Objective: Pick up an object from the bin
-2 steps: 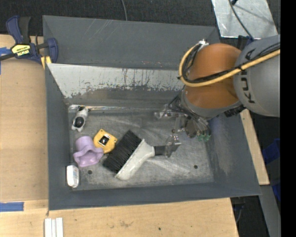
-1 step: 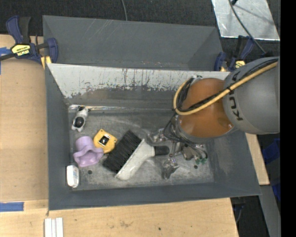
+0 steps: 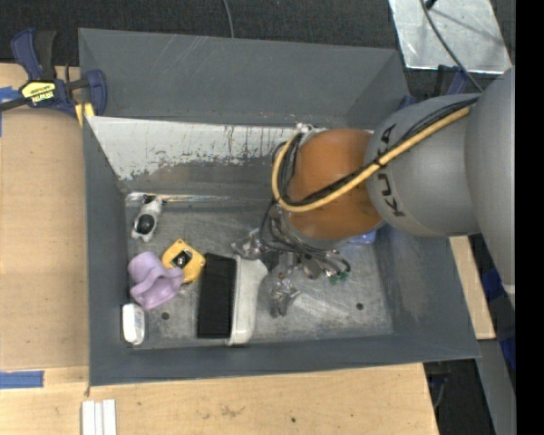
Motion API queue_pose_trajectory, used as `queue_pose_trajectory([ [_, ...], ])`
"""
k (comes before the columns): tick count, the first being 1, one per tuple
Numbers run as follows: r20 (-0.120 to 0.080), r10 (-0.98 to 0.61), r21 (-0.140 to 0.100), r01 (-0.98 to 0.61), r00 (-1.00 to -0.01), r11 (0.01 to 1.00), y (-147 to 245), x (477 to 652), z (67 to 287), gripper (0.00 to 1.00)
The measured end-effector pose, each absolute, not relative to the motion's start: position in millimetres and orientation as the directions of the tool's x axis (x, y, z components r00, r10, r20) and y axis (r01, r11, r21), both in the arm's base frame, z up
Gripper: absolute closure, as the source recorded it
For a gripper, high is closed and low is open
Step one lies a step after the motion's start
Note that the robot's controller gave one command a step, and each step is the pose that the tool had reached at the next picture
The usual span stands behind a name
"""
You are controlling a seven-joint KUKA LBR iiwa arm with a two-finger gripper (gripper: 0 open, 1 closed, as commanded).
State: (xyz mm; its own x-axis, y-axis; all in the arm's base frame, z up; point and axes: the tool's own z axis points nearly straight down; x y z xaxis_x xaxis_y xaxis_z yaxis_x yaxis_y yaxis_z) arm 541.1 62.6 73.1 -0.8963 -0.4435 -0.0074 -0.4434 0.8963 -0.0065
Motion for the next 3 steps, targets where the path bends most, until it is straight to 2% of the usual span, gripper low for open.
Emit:
queue_pose_trajectory([
  [1,-0.002,-0.233,0.000,-0.233,-0.973,0.973,5.0,505.0,90.2,0.00],
  [2,-0.017,-0.771,-0.019,-0.771,-0.637,0.637,91.4,498.5,78.7,1.00],
  [3,-0.014,-0.796,-0.022,-0.796,-0.605,0.605,103.4,498.8,78.3,1.00],
])
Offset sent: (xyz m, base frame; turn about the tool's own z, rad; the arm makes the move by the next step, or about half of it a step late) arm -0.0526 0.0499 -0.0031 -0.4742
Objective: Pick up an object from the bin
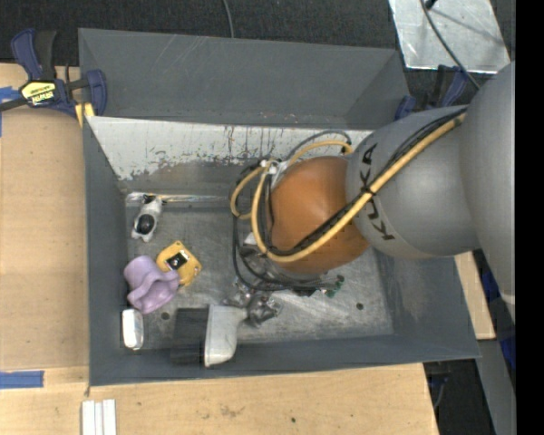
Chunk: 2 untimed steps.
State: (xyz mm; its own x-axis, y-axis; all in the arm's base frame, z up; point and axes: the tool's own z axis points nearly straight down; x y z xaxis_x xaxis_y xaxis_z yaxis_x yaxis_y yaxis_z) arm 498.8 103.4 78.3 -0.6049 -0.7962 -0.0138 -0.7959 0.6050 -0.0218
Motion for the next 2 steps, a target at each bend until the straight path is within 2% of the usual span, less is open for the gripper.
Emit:
queue_pose_trajectory([
  [1,-0.012,-0.795,-0.020,-0.795,-0.607,0.607,112.7,499.3,80.0,1.00],
  [2,-0.009,-0.793,-0.006,-0.793,-0.609,0.609,115.2,495.7,87.1,1.00],
])
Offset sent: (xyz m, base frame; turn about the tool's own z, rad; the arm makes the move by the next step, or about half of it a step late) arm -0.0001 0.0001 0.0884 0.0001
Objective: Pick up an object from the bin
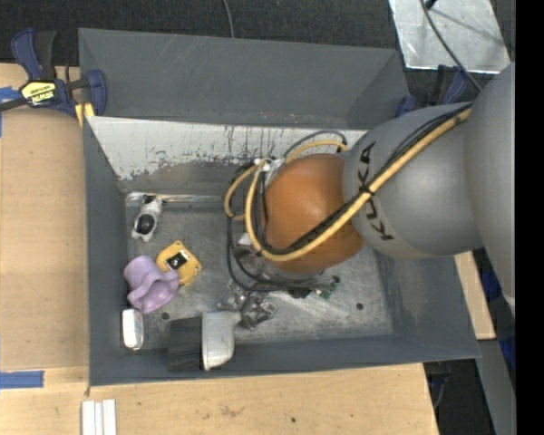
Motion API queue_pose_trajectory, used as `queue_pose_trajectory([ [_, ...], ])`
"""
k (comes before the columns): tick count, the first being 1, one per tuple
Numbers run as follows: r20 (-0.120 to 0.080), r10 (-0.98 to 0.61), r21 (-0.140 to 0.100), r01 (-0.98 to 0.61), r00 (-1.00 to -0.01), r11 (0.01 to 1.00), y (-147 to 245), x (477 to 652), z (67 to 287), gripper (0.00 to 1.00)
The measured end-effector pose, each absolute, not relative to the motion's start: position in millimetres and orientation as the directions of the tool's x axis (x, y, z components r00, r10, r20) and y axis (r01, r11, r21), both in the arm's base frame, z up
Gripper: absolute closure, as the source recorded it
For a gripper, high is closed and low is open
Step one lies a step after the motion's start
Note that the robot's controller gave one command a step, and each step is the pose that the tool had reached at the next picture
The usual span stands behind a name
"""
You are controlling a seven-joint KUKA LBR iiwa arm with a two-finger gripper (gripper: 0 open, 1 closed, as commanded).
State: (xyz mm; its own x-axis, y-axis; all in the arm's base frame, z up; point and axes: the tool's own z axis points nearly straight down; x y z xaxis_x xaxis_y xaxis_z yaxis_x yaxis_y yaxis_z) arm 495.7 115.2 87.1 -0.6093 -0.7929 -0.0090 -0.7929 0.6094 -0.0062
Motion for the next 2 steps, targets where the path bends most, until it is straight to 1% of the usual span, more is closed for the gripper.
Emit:
queue_pose_trajectory([
  [1,-0.004,-0.792,-0.002,-0.792,-0.610,0.610,113.4,495.3,106.8,1.00],
  [2,-0.004,-0.793,-0.003,-0.793,-0.609,0.609,113.3,497.3,123.3,1.00],
])
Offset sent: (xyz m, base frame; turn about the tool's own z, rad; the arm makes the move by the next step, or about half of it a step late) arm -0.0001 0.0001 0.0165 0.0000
